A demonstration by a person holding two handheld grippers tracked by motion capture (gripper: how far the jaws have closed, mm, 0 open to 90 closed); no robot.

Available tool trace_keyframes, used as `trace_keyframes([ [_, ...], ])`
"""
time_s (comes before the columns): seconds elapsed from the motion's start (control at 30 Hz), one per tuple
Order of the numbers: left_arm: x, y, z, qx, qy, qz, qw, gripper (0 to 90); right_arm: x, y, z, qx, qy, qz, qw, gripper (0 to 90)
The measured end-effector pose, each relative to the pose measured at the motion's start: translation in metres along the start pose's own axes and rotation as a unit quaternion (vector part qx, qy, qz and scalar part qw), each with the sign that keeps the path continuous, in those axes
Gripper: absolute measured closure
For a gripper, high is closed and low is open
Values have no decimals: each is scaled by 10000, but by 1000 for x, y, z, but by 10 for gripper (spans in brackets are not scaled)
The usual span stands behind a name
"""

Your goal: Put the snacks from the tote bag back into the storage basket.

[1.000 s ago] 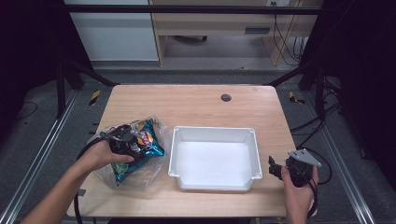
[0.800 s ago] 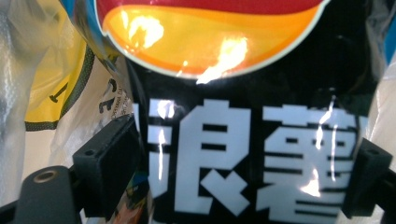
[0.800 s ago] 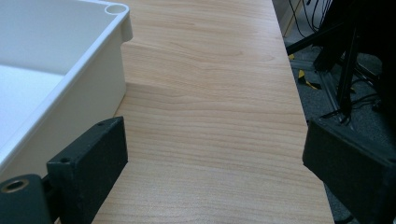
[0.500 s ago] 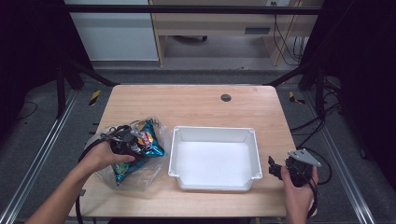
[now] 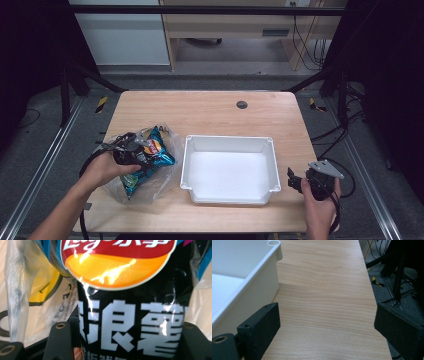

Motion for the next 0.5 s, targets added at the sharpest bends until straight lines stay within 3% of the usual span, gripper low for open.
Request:
trace_keyframes([
  [0.17,6,-2,-2,-52,101,-156,9998,435,0,1,-1,19,-17,-17,10000,71],
  [0.27,12,-4,-4,-26,45,-335,9994,441,-2,0,-1,21,-13,18,10000,71],
  [0.37,19,-3,-6,-131,139,-356,9992,444,-3,1,0,52,15,29,10000,71],
  [0.5,27,-4,-7,-116,209,-452,9987,445,-2,1,1,48,26,17,10000,71],
])
Point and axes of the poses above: each handheld gripper's, and its own axes: x roughly backward along the jaws, y roughly out of its top, z roughly to its left, the point moved 1 cm from there along -x, roughly forward along the jaws, and after that the axes turned 13 degrees about x, right-handed, at the moved point
